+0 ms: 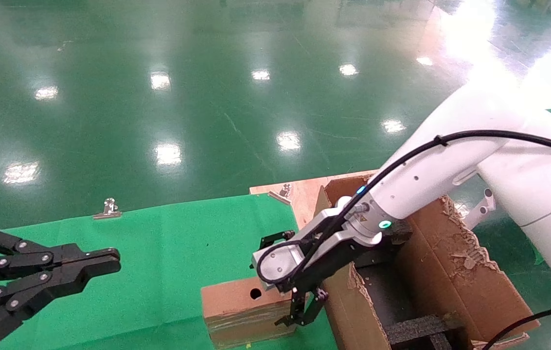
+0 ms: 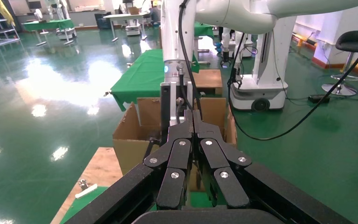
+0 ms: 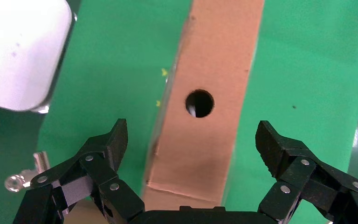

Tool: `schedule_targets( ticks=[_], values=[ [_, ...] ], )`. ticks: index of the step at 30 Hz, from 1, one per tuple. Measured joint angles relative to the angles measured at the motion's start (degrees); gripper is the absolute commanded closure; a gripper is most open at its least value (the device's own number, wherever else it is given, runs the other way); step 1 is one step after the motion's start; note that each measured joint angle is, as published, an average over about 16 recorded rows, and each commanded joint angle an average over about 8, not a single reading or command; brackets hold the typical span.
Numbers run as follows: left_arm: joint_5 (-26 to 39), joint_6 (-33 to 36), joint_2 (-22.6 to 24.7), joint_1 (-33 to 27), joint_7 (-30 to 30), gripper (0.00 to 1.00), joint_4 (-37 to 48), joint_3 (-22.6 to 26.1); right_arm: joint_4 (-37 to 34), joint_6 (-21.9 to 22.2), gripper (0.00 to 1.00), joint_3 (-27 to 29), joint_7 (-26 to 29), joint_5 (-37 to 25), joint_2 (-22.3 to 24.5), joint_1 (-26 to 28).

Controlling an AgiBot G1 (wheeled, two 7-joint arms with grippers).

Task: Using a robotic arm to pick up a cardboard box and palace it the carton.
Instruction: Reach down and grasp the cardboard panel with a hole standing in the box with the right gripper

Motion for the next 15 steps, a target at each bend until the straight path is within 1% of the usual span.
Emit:
schedule_targets(
  ticks=[1,2,7,8,9,10,15],
  values=[
    [0.0,0.0,0.0,0.0,0.0,0.95,0.0,0.0,-0.1,0.1,0.1,-0.3,-0.1,-0.3,-0.3,0.1],
    [0.0,0.0,0.0,0.0,0.0,0.83,0.0,0.0,-0.2,0.2,0.2,-0.5,-0.1,-0.6,-0.5,0.3],
    [0.0,0.0,0.0,0.0,0.0,0.2,0.0,0.0,-0.7,0.7,0.82,-1.1,-0.3,-1.1,-1.2,0.5],
    [0.0,0.0,0.0,0.0,0.0,0.08,0.0,0.0,-0.8,0.8,0.92,-1.2,-0.3,-1.2,-1.3,0.5],
    [0.0,0.0,0.0,0.0,0.0,0.0,0.0,0.0,-0.9,0.9,0.97,-1.2,-0.3,-1.2,-1.4,0.5],
    [0.0,0.0,0.0,0.0,0.0,0.0,0.0,0.0,-0.9,0.9,1.0,-1.2,-0.3,-1.2,-1.4,0.5],
    [0.0,0.0,0.0,0.0,0.0,0.0,0.0,0.0,-1.0,1.0,1.0,-1.3,-0.4,-1.2,-1.5,0.5]
  ],
)
